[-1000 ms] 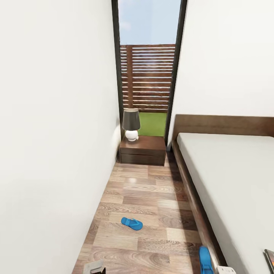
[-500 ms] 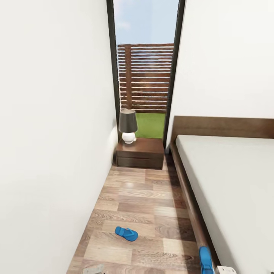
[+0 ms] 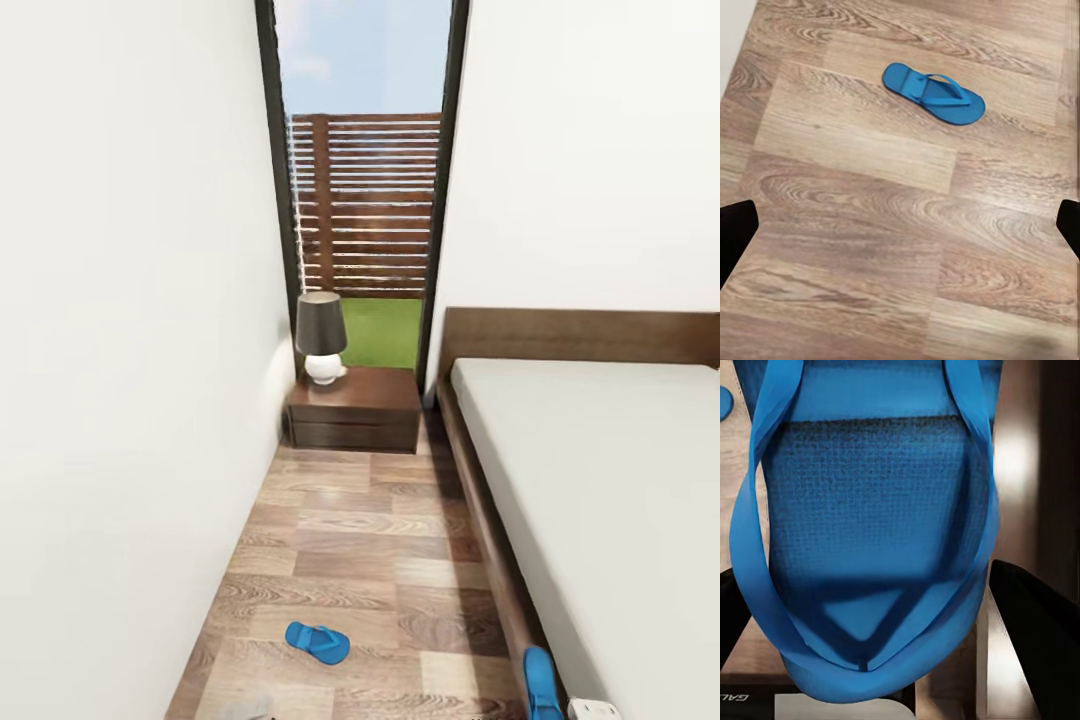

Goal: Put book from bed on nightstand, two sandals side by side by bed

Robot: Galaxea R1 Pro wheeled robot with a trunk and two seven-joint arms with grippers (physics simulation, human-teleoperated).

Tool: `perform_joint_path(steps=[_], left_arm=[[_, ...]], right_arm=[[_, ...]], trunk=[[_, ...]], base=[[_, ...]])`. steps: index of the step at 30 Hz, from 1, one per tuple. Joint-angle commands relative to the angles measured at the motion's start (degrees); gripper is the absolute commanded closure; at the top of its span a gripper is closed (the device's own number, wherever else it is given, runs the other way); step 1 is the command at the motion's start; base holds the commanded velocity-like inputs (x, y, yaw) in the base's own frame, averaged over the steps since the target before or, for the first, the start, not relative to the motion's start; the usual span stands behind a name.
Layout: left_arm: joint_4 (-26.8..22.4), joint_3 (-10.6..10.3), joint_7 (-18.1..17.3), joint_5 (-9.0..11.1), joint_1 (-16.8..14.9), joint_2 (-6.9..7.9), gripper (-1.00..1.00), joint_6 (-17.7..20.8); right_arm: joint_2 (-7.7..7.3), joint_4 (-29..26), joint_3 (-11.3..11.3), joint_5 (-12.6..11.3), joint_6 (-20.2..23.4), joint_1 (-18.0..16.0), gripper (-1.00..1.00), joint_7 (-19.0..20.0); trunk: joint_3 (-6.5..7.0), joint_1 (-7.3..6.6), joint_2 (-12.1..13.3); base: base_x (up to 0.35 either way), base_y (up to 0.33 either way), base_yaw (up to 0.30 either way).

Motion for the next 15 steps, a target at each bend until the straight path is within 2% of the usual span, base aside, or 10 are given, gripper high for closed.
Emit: perform_joint_path(steps=[1, 5, 15], left_arm=[[0.0, -0.4, 0.3, 0.4, 0.0, 0.02, -1.0, -0.2], [0.0, -0.4, 0.3, 0.4, 0.0, 0.02, -1.0, -0.2], [0.0, -0.4, 0.3, 0.4, 0.0, 0.09, -1.0, -0.2]], right_arm=[[-0.02, 0.1, 0.5, -0.5, -0.1, -0.1, 1.0, 0.2], [-0.02, 0.1, 0.5, -0.5, -0.1, -0.1, 1.0, 0.2], [-0.02, 0.1, 0.5, -0.5, -0.1, -0.1, 1.0, 0.2]], trunk=[[-0.05, 0.0, 0.0], [-0.05, 0.0, 0.0], [-0.05, 0.0, 0.0]], base=[[0.029, 0.0, -0.176], [0.081, 0.0, -0.066], [0.305, 0.0, -0.004]])
